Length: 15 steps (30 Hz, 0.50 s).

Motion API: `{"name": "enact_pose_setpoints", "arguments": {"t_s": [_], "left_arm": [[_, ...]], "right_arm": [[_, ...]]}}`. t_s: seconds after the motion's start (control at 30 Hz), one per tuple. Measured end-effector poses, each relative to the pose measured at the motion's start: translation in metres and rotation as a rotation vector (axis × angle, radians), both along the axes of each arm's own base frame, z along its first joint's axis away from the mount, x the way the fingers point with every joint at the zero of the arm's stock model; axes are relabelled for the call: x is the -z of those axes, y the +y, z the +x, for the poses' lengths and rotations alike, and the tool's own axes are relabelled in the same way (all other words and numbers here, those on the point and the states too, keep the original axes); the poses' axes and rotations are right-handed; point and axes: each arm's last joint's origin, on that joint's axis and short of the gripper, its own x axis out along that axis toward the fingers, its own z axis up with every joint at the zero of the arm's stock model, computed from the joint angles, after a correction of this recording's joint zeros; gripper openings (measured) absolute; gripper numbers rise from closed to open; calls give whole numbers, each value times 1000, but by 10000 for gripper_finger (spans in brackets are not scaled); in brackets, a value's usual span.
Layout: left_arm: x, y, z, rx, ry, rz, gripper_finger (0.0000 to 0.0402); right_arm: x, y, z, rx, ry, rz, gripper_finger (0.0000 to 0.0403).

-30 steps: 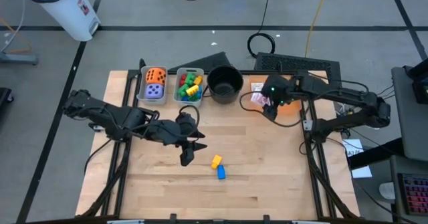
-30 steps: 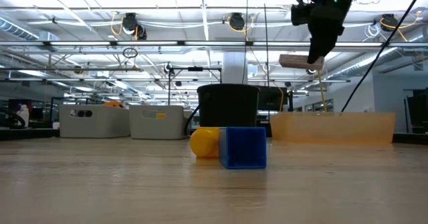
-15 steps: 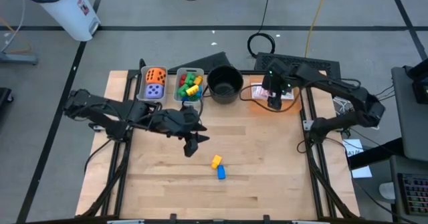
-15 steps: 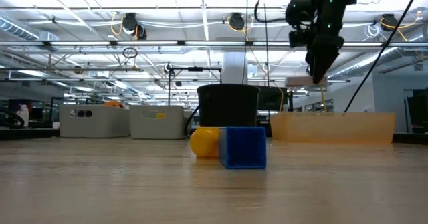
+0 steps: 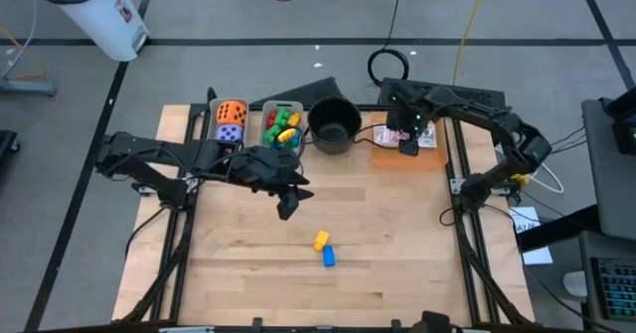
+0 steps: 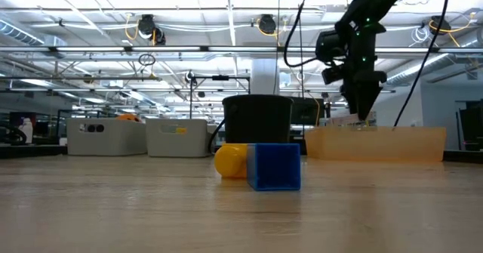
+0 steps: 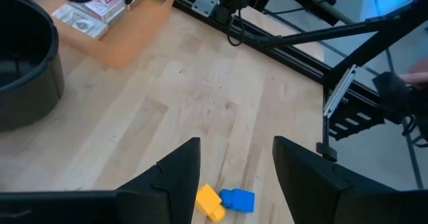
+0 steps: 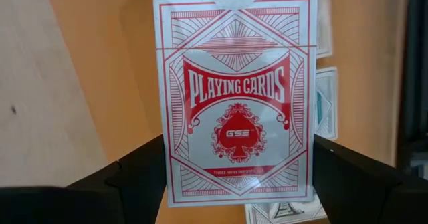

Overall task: Pick & Place Toys
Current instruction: Put the red deck of cards into the orange bin

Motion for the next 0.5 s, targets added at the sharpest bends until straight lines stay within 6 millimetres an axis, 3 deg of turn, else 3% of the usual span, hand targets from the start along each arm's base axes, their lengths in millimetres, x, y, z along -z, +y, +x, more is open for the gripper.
{"name": "enact_pose_setpoints", "arguments": {"t_s": [0.27, 0.5], "left_arm": [[0, 2, 0, 8, 1, 3, 191], [0, 2, 0, 14, 1, 11, 191]], "right_arm": [[13, 0, 8, -55, 16, 7, 305], [30, 13, 12, -100, 61, -25, 305]]}}
